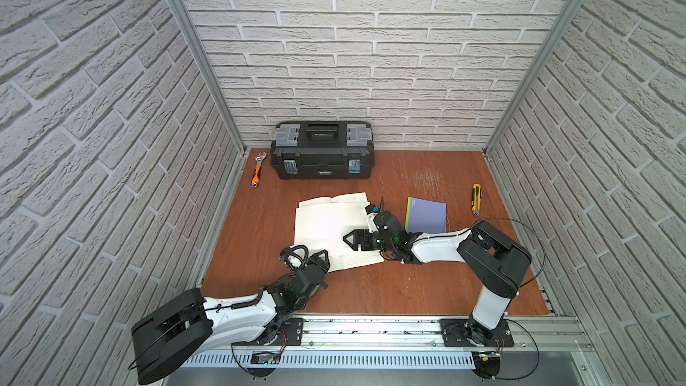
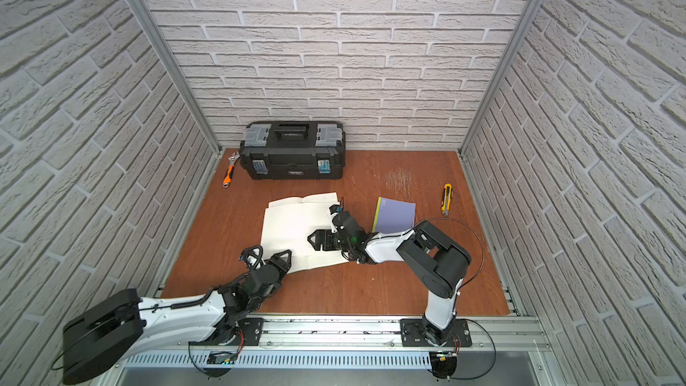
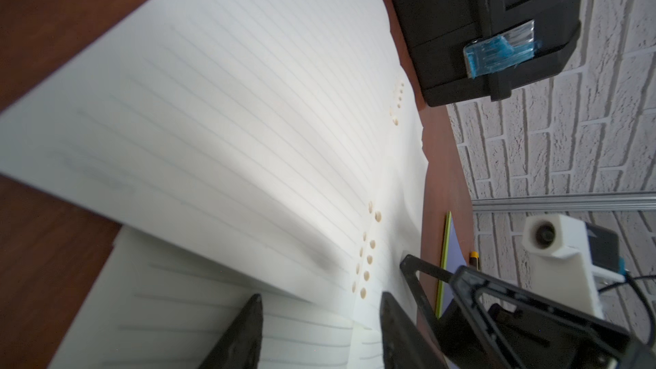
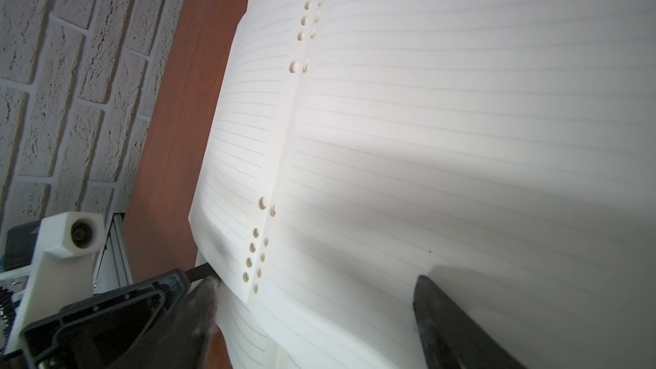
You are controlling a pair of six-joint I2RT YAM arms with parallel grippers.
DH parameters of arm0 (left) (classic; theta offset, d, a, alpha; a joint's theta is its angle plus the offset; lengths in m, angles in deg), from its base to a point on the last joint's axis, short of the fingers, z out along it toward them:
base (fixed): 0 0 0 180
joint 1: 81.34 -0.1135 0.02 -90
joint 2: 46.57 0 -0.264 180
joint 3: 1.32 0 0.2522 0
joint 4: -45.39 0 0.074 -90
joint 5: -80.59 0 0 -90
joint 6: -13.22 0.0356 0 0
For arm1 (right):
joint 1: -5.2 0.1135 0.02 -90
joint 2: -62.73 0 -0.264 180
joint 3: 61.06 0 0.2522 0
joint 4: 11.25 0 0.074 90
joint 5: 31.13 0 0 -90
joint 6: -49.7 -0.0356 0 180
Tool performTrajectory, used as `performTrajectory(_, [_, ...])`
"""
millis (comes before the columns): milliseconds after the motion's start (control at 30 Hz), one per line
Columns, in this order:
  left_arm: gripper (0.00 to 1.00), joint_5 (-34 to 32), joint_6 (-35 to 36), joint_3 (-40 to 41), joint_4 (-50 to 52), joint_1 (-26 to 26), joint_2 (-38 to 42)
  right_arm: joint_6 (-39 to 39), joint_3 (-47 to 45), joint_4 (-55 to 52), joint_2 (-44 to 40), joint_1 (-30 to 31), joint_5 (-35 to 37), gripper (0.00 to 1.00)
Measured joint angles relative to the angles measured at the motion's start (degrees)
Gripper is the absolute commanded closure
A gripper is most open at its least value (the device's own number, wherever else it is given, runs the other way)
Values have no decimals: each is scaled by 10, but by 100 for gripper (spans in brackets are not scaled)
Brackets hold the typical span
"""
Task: Close the notebook
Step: Pick up the notebook at the notebook.
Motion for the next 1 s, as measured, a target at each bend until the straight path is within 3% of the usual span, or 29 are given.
performTrajectory(333, [45, -7, -65, -1, -210, 0, -177, 0, 0, 10, 5, 0, -5, 14])
performTrajectory(733, [47, -24, -114, -6, -620, -20, -494, 1, -2, 10, 3, -4, -3, 14])
performTrajectory(900, [55, -17, -92, -10, -620, -23, -485, 2, -14, 17, -3, -4, -3, 13])
performTrajectory(1000, [55, -3, -73, -7, -598, -32, -466, 2, -19, 24, -4, -4, -4, 13])
